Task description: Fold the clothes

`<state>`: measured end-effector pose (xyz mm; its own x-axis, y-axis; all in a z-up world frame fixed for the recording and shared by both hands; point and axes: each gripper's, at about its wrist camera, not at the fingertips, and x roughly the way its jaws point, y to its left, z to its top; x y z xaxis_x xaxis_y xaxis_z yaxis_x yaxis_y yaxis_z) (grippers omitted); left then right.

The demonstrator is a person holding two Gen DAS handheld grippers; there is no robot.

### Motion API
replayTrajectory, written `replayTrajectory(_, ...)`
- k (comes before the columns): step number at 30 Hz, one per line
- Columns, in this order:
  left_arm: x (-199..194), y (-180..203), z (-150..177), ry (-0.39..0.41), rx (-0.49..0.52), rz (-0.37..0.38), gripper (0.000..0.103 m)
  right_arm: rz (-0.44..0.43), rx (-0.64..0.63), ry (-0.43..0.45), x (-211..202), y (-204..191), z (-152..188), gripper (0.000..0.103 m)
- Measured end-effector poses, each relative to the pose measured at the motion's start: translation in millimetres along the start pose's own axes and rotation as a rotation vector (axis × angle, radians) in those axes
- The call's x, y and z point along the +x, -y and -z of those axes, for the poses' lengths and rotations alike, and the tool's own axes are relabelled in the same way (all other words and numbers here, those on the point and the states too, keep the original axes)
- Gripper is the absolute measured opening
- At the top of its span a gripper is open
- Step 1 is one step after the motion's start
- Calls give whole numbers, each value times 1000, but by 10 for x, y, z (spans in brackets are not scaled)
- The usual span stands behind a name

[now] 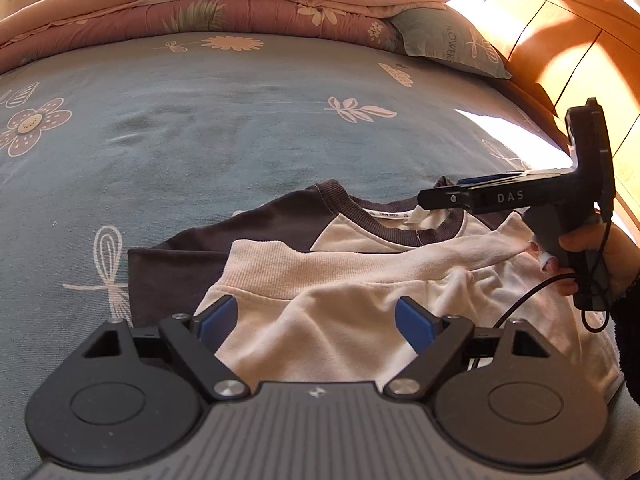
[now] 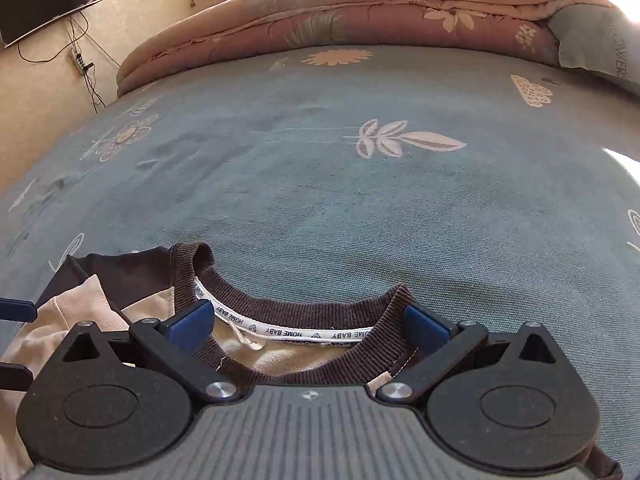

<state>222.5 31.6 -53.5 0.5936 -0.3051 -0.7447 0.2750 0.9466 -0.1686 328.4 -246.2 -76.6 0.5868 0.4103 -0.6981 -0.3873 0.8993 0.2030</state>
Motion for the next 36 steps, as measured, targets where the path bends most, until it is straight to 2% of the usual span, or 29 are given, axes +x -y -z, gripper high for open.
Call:
replayTrajectory(5, -157, 125, 51, 8, 84, -7, 86, 5, -34, 25, -720, -99, 250, 103)
replayTrajectory(11, -246, 391, 382, -4, 210, 6, 86, 89, -82, -8, -1327, -334, 970, 103)
replayTrajectory(15, -249, 583, 672, -15, 286, 39, 86, 109, -55, -27, -1372, -429, 1425, 103)
replayTrajectory(17, -180, 582, 808, -51, 272, 58, 86, 127, -32, -52, -1333, -449, 1611, 103)
replayTrajectory(19, -145, 552, 892, -70, 259, 46, 86, 145, -37, -33, -1353, -467, 1760, 103)
replayTrajectory(24, -337, 498, 628, 12, 221, 120, 87, 138, -6, -21, -1460, -432, 1843, 103)
replayTrajectory(28, -182, 387, 284, 55, 125, 145, 87, 140, 4, -16, -1445, -430, 1870, 103)
replayTrajectory(30, 3, 336, 171, 59, 82, 139, 87, 149, -18, -28, -1436, -454, 1902, 103)
replayTrajectory(32, 233, 283, 107, 30, 58, 112, 87, 157, -46, -43, -1444, -471, 1953, 103)
replayTrajectory(36, 509, 194, 27, 25, 60, 35, 87, 149, -47, -35, -1496, -452, 2029, 103)
